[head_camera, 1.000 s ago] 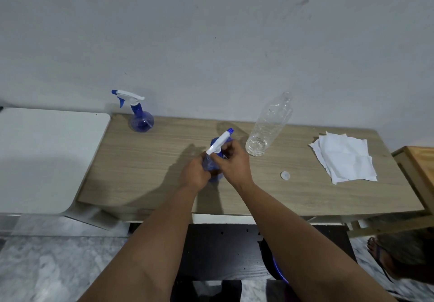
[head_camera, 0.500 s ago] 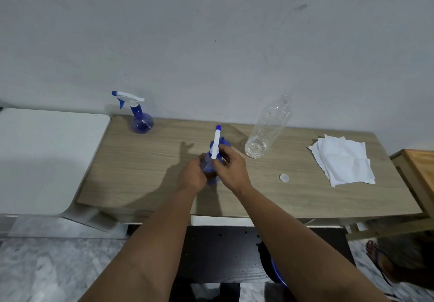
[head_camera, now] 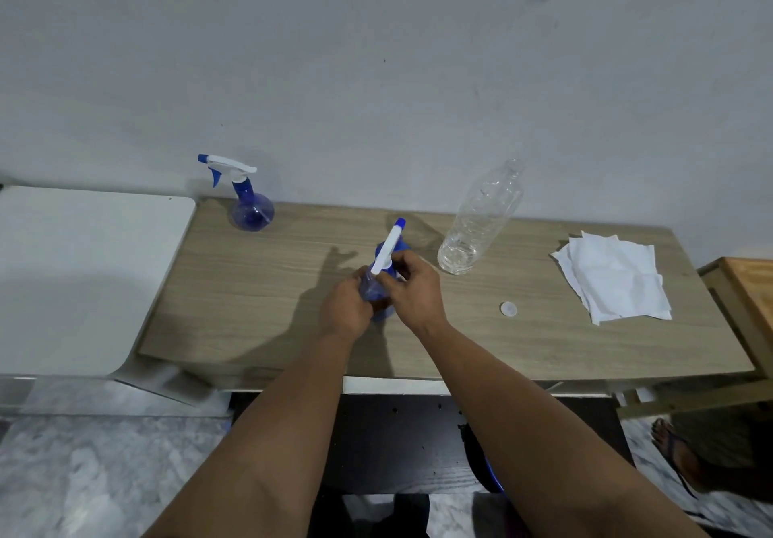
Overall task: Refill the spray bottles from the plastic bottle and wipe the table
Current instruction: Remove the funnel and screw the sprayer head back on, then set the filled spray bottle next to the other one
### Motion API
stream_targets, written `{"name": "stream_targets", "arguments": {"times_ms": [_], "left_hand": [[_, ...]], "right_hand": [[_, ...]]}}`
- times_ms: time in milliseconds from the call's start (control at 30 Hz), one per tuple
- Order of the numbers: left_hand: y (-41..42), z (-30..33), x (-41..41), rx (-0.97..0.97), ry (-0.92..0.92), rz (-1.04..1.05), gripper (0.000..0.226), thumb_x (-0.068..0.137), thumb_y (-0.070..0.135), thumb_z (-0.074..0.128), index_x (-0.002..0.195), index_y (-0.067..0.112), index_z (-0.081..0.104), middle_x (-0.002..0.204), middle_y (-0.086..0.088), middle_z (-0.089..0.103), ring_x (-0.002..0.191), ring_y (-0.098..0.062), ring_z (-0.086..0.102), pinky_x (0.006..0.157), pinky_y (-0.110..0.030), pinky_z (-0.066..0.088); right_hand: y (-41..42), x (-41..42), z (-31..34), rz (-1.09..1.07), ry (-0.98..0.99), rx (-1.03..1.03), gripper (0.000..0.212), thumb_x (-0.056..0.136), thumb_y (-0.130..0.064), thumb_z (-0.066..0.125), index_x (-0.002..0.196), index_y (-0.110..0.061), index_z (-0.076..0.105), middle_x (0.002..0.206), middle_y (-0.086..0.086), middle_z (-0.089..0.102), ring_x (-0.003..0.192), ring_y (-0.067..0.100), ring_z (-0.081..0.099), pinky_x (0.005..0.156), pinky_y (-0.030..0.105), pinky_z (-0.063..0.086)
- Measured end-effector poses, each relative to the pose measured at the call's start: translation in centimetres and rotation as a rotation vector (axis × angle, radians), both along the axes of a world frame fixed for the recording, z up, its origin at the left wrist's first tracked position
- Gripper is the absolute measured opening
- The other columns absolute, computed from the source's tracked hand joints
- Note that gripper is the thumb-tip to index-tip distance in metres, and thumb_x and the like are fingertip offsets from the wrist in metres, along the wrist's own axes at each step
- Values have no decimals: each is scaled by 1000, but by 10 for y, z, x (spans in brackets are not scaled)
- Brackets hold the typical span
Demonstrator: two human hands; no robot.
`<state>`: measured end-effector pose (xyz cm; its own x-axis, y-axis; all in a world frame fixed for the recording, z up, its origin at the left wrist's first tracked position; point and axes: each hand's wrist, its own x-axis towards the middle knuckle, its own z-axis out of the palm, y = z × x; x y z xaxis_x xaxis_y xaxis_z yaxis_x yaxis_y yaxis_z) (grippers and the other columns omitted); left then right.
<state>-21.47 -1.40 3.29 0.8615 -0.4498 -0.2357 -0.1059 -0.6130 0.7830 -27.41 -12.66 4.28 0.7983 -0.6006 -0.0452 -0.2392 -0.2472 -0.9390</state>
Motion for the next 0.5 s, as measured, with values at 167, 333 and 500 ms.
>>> {"name": "stream_targets", "arguments": {"times_ms": [167, 333, 500], "left_hand": [[1, -7, -1, 19, -8, 23, 22, 86, 21, 63, 105, 32, 62, 86, 8, 66, 87, -24, 68, 73, -31, 48], [6, 7, -10, 68, 12, -4, 32, 85, 24, 68, 115, 33, 62, 97, 7, 71, 96, -23, 69, 75, -30, 49], [38, 37, -6, 41, 34, -127, 84, 64, 57, 84, 137, 34, 51, 129, 10, 63, 114, -13, 61, 95, -33, 50]], "right_hand": [[8, 3, 2, -85, 37, 9, 41, 81, -25, 87, 112, -19, 61, 100, -8, 73, 93, 6, 70, 82, 24, 54], [7, 21, 18, -17, 77, -90, 60, 81, -43, 88, 122, -23, 50, 90, -5, 67, 82, 14, 68, 79, 35, 56], [13, 34, 56, 42, 79, -181, 40, 101, -36, 61, 136, -19, 57, 120, 7, 46, 100, 24, 58, 93, 34, 46]]}}
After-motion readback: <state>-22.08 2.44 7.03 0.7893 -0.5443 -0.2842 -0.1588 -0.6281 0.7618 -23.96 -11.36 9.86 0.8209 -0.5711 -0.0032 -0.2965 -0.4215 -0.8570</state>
